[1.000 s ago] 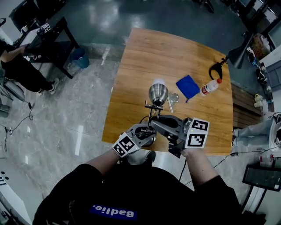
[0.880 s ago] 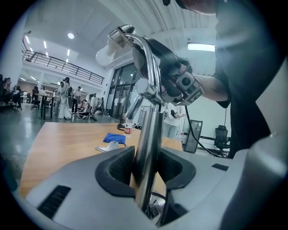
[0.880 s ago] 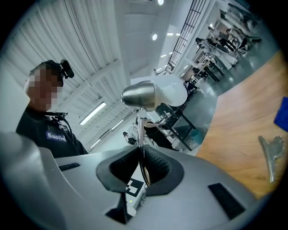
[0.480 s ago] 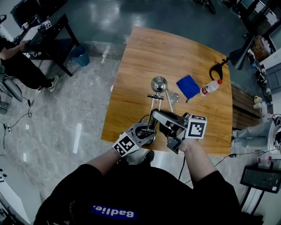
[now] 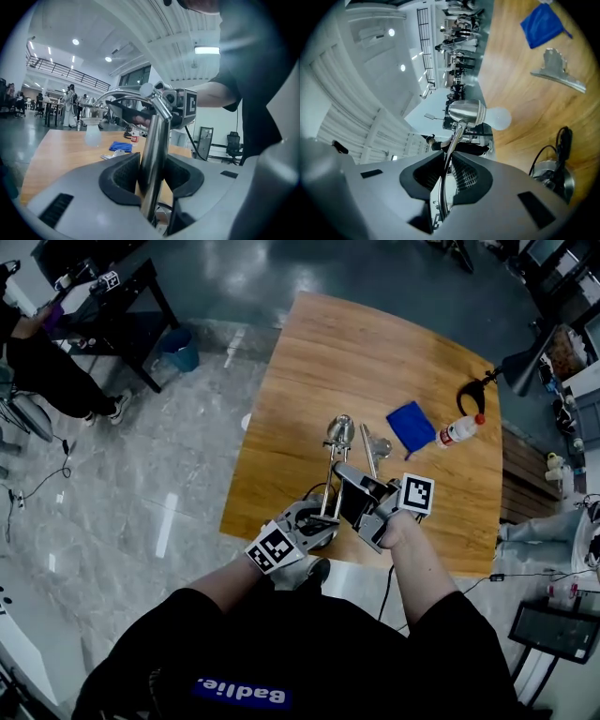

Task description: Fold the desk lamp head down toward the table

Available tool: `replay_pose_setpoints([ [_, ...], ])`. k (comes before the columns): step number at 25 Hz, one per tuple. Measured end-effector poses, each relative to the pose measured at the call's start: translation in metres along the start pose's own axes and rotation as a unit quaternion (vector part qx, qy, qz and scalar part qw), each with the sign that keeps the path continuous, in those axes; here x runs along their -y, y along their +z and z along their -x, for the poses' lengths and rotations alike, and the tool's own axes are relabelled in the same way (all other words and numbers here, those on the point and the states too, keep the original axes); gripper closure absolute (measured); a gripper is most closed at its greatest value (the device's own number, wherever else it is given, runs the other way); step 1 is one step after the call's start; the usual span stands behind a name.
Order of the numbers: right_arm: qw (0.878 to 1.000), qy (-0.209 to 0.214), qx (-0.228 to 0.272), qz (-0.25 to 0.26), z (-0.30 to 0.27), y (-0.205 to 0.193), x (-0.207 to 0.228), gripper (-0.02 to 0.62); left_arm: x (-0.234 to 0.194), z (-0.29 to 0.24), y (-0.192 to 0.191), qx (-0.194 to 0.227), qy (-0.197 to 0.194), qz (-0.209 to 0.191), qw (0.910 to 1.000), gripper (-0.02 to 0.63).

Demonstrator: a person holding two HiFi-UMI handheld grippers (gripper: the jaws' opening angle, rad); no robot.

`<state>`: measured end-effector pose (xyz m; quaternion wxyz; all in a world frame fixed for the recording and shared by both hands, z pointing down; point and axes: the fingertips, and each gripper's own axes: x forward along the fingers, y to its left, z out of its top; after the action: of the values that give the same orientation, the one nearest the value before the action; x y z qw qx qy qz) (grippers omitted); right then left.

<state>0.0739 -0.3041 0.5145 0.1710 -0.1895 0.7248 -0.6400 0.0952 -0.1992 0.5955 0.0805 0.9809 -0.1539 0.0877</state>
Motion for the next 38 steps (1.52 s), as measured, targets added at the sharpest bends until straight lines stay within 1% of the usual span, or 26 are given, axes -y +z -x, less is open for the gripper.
replay_pose_setpoints([
  [2,1.000,-0.002,0.004,-0.027,0.000,-0.001,0.011,0.543,0.000,0.001,-0.001,0.000,-0.001,0.001,1.0000,0.463],
  [8,0.997,-0.021,0.004,-0.080,0.004,-0.003,0.037,0.528,0.000,-0.001,0.000,-0.003,-0.003,0.003,1.0000,0.462],
  [10,0.995,-0.022,0.008,-0.098,0.005,-0.004,0.045,0.520,0.000,-0.001,-0.001,-0.003,-0.003,0.004,1.0000,0.462],
  [14,0.992,-0.023,0.014,-0.123,0.008,-0.006,0.055,0.512,0.000,-0.003,0.000,-0.009,-0.004,0.001,0.9999,0.462],
  [19,0.991,-0.034,0.010,-0.128,0.009,-0.007,0.059,0.511,0.000,-0.003,-0.001,-0.015,-0.003,-0.009,0.9998,0.462],
  [24,0.990,-0.032,0.006,-0.136,0.009,-0.009,0.061,0.506,0.001,-0.004,-0.002,-0.024,-0.005,-0.017,0.9995,0.462],
  [28,0.992,-0.022,-0.003,-0.123,0.007,-0.011,0.059,0.495,0.001,-0.004,-0.006,-0.035,-0.008,-0.016,0.9992,0.462],
  [30,0.994,-0.016,-0.011,-0.109,0.006,-0.012,0.055,0.495,0.002,-0.005,-0.009,-0.037,-0.015,-0.004,0.9992,0.458],
  [31,0.994,-0.011,-0.015,-0.103,0.006,-0.012,0.053,0.484,0.002,-0.005,-0.010,-0.037,-0.018,0.003,0.9991,0.435],
  [32,0.995,-0.006,-0.018,-0.098,0.007,-0.011,0.050,0.428,0.002,-0.005,-0.011,-0.037,-0.020,0.007,0.9991,0.411],
  [34,0.996,0.000,-0.020,-0.090,0.009,-0.007,0.044,0.367,-0.001,-0.001,-0.012,-0.037,-0.011,0.008,0.9992,0.390],
  [35,0.996,-0.002,-0.023,-0.083,0.009,-0.007,0.042,0.354,-0.004,0.002,-0.012,-0.037,-0.001,0.006,0.9993,0.378],
  [38,0.997,-0.006,-0.026,-0.071,0.013,-0.009,0.035,0.351,-0.016,0.017,-0.007,-0.039,0.032,0.002,0.9987,0.353],
])
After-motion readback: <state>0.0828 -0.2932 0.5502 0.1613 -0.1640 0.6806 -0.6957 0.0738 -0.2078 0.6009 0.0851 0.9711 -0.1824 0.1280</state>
